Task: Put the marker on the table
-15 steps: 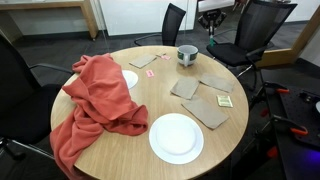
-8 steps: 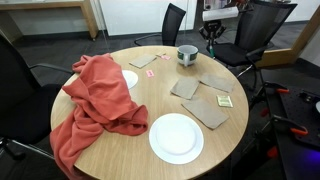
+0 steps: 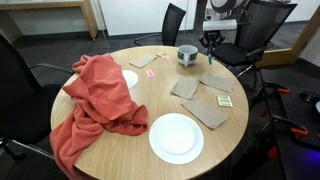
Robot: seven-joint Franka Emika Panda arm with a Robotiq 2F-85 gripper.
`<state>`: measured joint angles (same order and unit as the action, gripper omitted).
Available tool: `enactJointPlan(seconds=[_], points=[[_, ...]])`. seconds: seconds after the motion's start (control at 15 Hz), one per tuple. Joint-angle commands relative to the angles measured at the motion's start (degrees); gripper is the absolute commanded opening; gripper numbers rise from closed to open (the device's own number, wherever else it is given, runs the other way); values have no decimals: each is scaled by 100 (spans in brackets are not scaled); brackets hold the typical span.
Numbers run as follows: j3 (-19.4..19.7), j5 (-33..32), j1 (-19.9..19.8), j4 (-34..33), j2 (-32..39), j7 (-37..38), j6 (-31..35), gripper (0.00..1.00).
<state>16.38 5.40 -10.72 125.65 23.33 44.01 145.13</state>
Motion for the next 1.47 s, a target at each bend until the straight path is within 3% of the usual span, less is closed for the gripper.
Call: enactJointPlan(seconds=[0.0,0.87,0.93,1.0,1.4], points=[[80,179,53,246,55,92,484,3],[254,725,66,540,570,156,932,3],[280,705,112,532,579,201,939,39],[292,693,146,512,582,242,942,40],[329,594,354,580,250,433,848,83]])
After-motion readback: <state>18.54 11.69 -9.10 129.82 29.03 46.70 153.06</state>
